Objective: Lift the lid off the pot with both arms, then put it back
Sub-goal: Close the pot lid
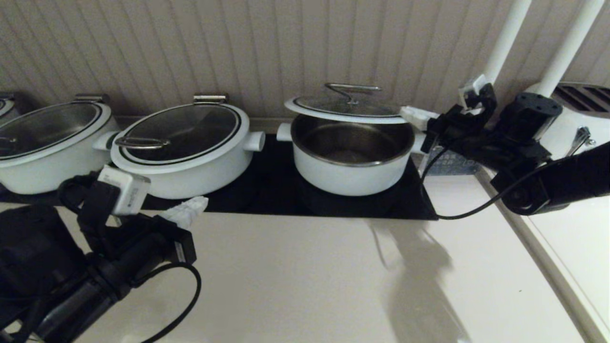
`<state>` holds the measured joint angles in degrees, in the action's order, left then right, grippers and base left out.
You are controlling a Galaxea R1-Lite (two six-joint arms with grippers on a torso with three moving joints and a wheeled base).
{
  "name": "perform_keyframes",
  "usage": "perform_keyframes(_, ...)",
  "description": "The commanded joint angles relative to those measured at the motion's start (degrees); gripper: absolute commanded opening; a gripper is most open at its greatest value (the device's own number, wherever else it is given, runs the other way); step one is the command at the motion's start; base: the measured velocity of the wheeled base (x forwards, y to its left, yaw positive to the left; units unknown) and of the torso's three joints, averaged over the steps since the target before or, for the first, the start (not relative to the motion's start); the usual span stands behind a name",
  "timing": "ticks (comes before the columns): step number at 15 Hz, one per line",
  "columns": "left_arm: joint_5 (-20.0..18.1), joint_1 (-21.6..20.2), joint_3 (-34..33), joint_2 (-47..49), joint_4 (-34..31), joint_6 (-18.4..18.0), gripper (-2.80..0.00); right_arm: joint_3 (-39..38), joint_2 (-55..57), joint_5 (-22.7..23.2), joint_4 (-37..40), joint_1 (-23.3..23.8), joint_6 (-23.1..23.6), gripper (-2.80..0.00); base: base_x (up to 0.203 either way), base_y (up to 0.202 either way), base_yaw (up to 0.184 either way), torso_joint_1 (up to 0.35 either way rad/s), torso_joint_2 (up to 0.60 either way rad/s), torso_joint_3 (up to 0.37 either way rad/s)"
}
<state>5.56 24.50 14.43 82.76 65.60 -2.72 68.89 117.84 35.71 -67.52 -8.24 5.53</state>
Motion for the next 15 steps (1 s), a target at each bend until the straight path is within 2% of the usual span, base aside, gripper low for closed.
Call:
perform_keyframes(1, 0.1, 0.0, -0.1, -0.3, 0.4, 0.0, -2.80, -0.5, 0.5, 0.2, -0.5, 0.0, 0.2, -2.80, 0.000, 0.000, 0.000, 0.000, 0.00, 0.000)
perform_keyframes(7, 0.1, -0.1, -0.1, -0.3, 0.4, 0.1, -2.80, -1.2, 2.4, 0.2, -2.9, -0.3, 0.2, -2.80, 0.000, 0.000, 0.000, 0.000, 0.00, 0.000)
perform_keyframes(15, 0.0, -0.2, -0.1, -0.3, 0.4, 0.3, -2.80, -8.5, 4.7, 0.1, -9.9, -0.3, 0.2, -2.80, 0.000, 0.000, 0.000, 0.000, 0.00, 0.000)
